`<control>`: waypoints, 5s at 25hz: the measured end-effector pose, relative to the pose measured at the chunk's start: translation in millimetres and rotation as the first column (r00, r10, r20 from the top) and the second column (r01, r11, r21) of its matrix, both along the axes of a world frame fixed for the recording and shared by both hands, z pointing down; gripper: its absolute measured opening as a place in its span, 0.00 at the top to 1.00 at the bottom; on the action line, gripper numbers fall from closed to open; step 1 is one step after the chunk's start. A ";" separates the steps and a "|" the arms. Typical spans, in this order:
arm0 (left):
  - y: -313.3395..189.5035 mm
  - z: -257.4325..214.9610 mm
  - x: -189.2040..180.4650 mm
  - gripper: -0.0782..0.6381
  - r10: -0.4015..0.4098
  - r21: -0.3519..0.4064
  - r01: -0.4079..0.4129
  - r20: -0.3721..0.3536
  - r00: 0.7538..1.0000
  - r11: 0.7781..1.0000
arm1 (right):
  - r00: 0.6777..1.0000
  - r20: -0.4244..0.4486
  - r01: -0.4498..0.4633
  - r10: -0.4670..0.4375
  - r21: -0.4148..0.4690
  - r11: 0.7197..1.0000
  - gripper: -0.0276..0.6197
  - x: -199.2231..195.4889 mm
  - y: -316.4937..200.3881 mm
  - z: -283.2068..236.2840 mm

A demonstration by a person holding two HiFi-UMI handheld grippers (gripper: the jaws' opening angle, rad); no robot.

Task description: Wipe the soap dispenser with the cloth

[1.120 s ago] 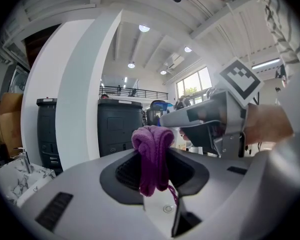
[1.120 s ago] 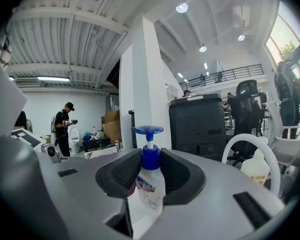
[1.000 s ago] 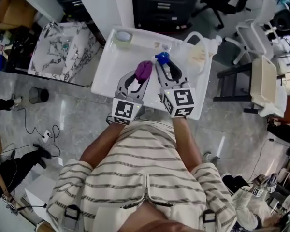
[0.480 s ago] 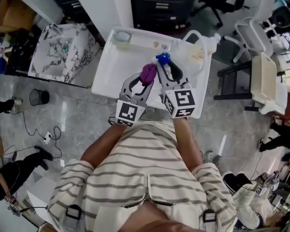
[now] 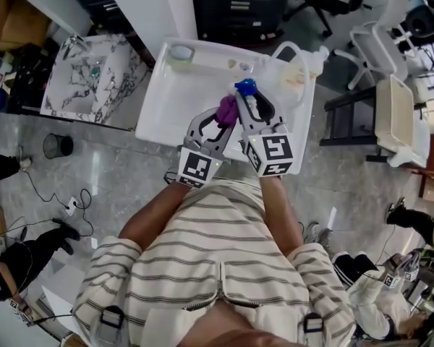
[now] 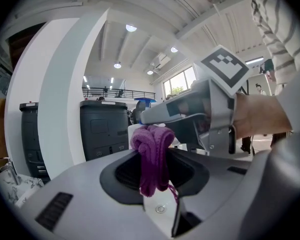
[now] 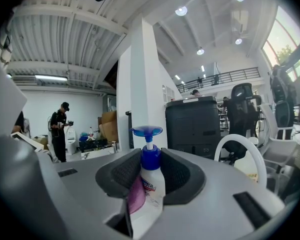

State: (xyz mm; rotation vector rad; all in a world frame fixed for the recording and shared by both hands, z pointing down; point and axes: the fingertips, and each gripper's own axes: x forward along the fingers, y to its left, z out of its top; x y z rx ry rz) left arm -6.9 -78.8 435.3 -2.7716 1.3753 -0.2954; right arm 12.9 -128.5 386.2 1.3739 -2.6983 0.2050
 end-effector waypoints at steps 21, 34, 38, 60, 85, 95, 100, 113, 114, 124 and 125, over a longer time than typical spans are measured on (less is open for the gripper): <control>-1.4 13.0 43.0 0.72 0.140 0.005 -0.141 0.055 0.989 0.990 | 0.999 -0.016 -0.029 0.029 0.006 1.000 0.75 9.5 2.2 -4.2; 0.3 36.8 56.1 0.72 0.171 -0.048 -0.168 0.069 0.983 0.985 | 0.999 0.001 -0.037 0.037 -0.003 0.999 0.75 20.4 7.7 -5.5; 2.1 45.5 53.2 0.72 0.168 -0.065 -0.163 0.081 0.983 0.985 | 0.999 0.005 -0.037 0.037 -0.009 0.999 0.75 22.3 9.5 -5.8; 10.5 51.6 25.1 0.72 0.082 -0.104 -0.075 0.062 0.995 0.992 | 0.999 0.034 -0.036 0.036 -0.005 0.999 0.75 27.4 17.9 -8.5; 4.2 7.2 3.1 0.72 0.018 -0.049 -0.019 -0.025 1.000 0.999 | 0.998 0.033 -0.045 0.045 0.007 0.999 0.75 45.0 23.1 -7.1; -10.8 -1.9 -3.4 0.72 0.100 -0.030 -0.102 -0.051 0.994 0.994 | 0.998 0.047 0.035 -0.035 0.008 0.999 0.75 43.8 26.5 -2.9; -11.3 -5.7 -1.2 0.72 0.195 -0.005 -0.195 -0.036 0.980 0.981 | 0.994 0.059 0.096 -0.096 0.005 0.995 0.75 45.5 27.0 -5.0; -5.5 -6.1 4.8 0.72 0.393 -0.001 -0.393 0.019 0.919 0.919 | 0.965 0.046 0.259 -0.260 0.033 0.965 0.75 38.7 41.5 -11.0; -4.9 -6.3 5.6 0.73 0.413 0.000 -0.413 0.032 0.910 0.911 | 0.960 0.048 0.274 -0.275 0.034 0.961 0.75 38.5 43.3 -11.2; -1.5 -10.7 14.7 0.73 0.529 -0.009 -0.529 0.041 0.848 0.849 | 0.938 0.046 0.343 -0.345 0.037 0.939 0.75 40.6 53.8 -16.4; -1.6 -10.9 15.0 0.73 0.537 -0.009 -0.537 0.043 0.843 0.844 | 0.934 0.045 0.353 -0.355 0.040 0.935 0.75 39.4 55.2 -16.9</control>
